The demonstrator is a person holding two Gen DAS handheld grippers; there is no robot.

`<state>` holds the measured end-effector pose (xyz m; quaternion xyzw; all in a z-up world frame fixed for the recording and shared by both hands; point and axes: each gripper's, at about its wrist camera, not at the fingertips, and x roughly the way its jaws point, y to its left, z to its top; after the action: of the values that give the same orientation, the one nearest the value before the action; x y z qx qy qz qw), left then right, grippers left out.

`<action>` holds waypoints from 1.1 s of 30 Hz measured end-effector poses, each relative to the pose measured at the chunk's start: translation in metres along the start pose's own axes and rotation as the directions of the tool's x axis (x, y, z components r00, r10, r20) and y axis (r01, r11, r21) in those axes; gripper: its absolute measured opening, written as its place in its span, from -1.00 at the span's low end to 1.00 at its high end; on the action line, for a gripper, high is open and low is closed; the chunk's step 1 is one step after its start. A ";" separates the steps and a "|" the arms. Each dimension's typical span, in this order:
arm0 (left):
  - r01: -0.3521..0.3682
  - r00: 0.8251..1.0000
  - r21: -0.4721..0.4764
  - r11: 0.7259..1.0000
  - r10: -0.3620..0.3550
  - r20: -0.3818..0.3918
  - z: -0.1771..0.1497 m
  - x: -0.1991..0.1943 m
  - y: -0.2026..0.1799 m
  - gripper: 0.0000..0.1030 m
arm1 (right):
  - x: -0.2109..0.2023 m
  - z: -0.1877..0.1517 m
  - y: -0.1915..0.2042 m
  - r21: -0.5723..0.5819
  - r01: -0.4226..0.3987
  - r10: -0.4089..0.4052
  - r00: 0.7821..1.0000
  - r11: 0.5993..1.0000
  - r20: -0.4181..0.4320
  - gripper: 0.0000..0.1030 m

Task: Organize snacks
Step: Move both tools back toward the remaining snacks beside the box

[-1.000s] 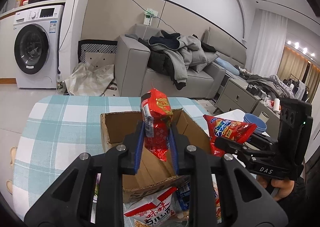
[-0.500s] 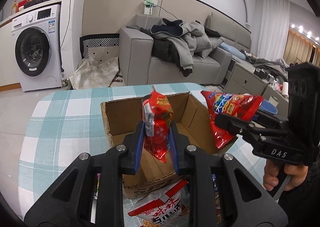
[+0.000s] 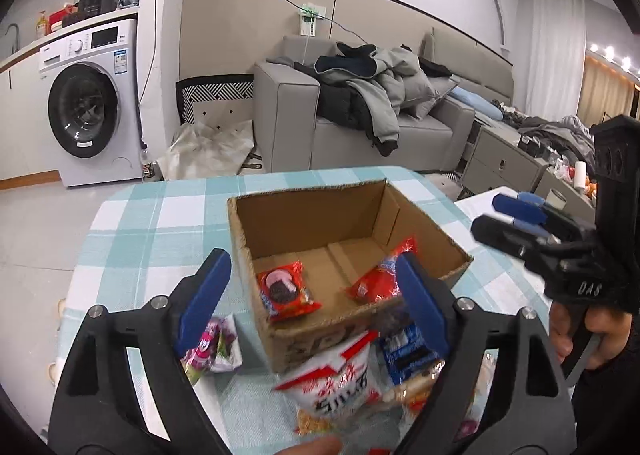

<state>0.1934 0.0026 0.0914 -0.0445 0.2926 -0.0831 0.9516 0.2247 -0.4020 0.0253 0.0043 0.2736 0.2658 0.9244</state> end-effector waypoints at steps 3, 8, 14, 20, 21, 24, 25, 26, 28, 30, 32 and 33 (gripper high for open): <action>-0.030 1.000 0.005 1.000 0.030 0.009 -0.009 -0.016 0.001 1.00 | -0.010 -0.007 0.000 0.013 0.001 -0.001 1.000 1.000 -0.009 0.99; -0.051 0.999 -0.007 0.999 0.052 0.015 -0.027 -0.038 0.005 0.98 | -0.024 -0.022 0.006 0.014 0.022 -0.022 0.999 1.000 -0.031 0.99; -0.083 0.997 -0.018 0.996 0.083 0.000 -0.049 -0.055 0.013 0.98 | -0.038 -0.043 0.008 0.017 0.040 -0.039 0.998 0.999 -0.051 0.99; -0.105 0.994 -0.027 0.994 0.105 -0.033 -0.073 -0.057 0.024 0.98 | -0.044 -0.062 0.003 0.025 0.071 -0.069 0.994 0.997 -0.082 0.99; -0.108 0.994 -0.025 0.994 0.107 -0.037 -0.078 -0.056 0.026 0.98 | -0.045 -0.065 0.001 0.036 0.076 -0.073 0.994 0.996 -0.085 0.99; -0.127 0.990 -0.028 0.992 0.125 -0.065 -0.090 -0.052 0.032 0.98 | -0.049 -0.073 -0.002 0.045 0.077 -0.072 0.993 0.996 -0.095 0.99; -0.126 0.990 -0.030 0.992 0.124 -0.071 -0.093 -0.051 0.035 0.98 | -0.050 -0.075 -0.002 0.045 0.078 -0.074 0.992 0.996 -0.101 0.99; -0.128 0.989 -0.032 0.991 0.125 -0.075 -0.095 -0.051 0.037 0.98 | -0.049 -0.077 -0.002 0.045 0.082 -0.076 0.991 0.996 -0.107 0.99; -0.130 0.989 -0.030 0.991 0.127 -0.079 -0.099 -0.051 0.038 0.98 | -0.048 -0.083 -0.005 0.044 0.084 -0.079 0.990 0.995 -0.120 0.99; -0.138 0.987 -0.028 0.990 0.135 -0.088 -0.103 -0.049 0.040 0.98 | -0.046 -0.089 -0.007 0.042 0.082 -0.076 0.988 0.996 -0.135 0.99; -0.142 0.986 -0.032 0.989 0.138 -0.096 -0.105 -0.047 0.043 0.98 | -0.043 -0.092 -0.009 0.045 0.089 -0.082 0.986 0.995 -0.145 0.99; -0.145 0.985 -0.036 0.989 0.141 -0.102 -0.107 -0.046 0.045 0.98 | -0.041 -0.095 -0.011 0.049 0.091 -0.083 0.985 0.995 -0.151 0.99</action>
<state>0.1019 0.0514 0.0222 -0.0395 0.3436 -0.0102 0.9382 0.1529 -0.4445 -0.0367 -0.0017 0.3490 0.2171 0.9116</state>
